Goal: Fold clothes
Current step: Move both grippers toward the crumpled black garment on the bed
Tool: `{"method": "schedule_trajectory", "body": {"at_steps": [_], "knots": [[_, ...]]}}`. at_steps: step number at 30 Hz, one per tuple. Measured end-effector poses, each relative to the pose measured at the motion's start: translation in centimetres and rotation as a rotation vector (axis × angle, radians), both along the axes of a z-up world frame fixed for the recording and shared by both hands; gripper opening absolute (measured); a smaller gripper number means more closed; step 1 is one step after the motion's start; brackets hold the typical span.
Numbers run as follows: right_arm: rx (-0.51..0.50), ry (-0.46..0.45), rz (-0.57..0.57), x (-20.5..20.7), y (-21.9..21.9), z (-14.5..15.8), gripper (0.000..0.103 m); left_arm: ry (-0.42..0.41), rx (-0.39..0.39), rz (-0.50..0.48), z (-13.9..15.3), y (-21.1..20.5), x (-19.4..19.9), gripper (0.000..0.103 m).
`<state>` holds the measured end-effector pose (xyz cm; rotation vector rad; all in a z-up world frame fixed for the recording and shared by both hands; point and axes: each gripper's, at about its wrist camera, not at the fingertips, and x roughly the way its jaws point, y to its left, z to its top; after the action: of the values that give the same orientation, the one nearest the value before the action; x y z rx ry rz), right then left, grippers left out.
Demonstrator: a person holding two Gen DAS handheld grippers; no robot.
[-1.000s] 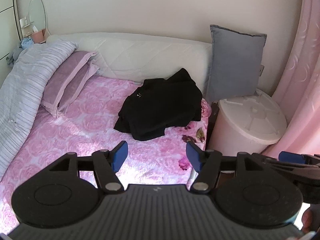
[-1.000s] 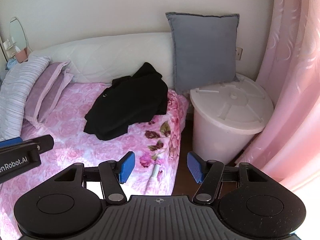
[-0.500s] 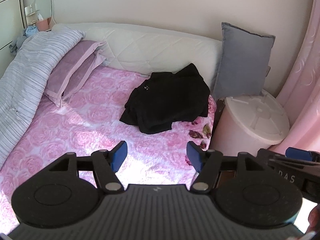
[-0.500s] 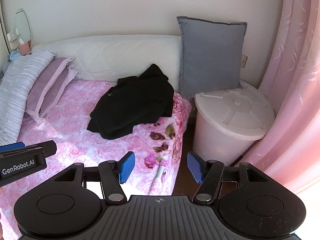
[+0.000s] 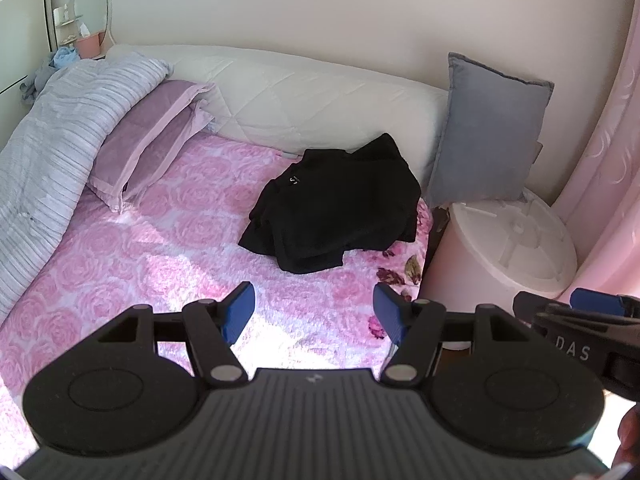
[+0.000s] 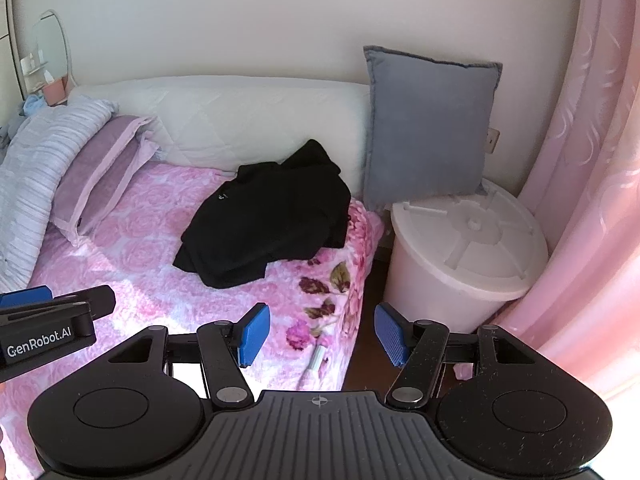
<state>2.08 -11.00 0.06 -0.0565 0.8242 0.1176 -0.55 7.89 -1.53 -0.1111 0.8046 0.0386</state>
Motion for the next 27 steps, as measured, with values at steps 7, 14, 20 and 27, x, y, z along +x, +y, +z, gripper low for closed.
{"method": "schedule_trajectory", "body": {"at_steps": [7,14,20,27], "knots": [[0.002,0.007,0.026,0.5,0.7,-0.4,0.062,0.005,0.006,0.022,-0.4,0.6,-0.1,0.062],[0.007,0.013,0.052,1.3,1.0,-1.0,0.062,0.010,0.005,0.058,-0.6,1.4,-0.1,0.062],[0.010,0.020,0.075,2.1,1.2,-1.5,0.062,0.023,0.003,0.089,-1.1,1.7,0.4,0.062],[0.017,0.035,0.083,3.7,0.8,-2.4,0.062,0.050,0.004,0.109,-1.9,1.4,2.1,0.062]]}}
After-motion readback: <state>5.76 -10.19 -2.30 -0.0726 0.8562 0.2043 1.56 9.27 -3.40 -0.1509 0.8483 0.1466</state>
